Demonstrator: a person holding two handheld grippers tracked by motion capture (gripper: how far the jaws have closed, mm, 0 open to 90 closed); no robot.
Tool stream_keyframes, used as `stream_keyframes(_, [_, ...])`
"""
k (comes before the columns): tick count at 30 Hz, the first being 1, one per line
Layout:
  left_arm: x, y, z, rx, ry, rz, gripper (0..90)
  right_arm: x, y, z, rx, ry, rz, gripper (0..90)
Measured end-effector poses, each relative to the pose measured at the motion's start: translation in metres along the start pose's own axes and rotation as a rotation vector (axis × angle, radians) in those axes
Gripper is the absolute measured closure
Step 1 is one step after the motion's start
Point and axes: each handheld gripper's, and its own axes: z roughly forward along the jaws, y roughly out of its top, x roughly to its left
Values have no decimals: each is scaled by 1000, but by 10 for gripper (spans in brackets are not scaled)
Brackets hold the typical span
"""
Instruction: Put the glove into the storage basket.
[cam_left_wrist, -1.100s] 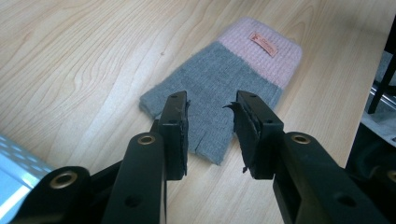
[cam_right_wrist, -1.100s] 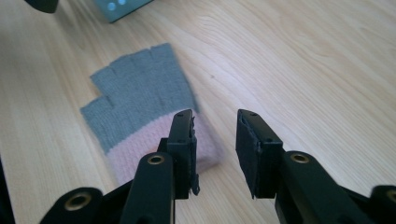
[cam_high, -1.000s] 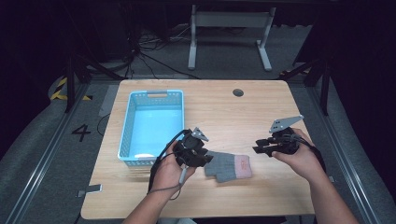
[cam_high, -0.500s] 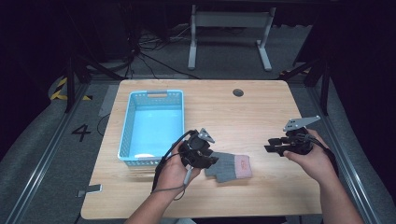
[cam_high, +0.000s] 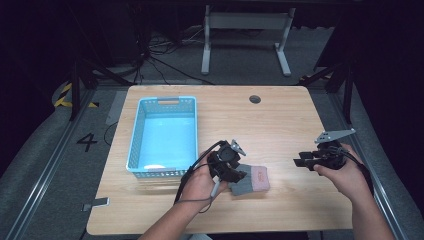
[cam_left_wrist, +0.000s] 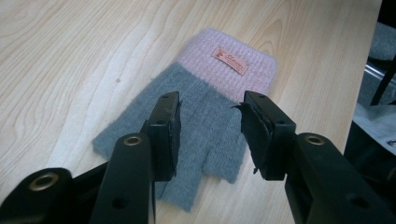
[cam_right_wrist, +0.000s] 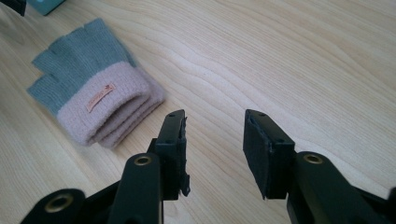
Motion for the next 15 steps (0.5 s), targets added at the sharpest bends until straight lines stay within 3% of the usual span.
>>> stream_keyframes(6, [3, 0, 10, 26, 10, 15, 538, -2, -2, 2, 6, 4, 1, 599])
stream_keyframes(8, [9, -4, 16, 47, 4, 47, 516, -3, -2, 5, 14, 6, -1, 600])
stream_keyframes(11, [15, -6, 20, 47, 4, 42, 486, -4, -3, 9, 27, 13, -3, 599])
stream_keyframes(15, [10, -6, 28, 53, 41, 76, 434, -5, -4, 13, 31, 18, -3, 597])
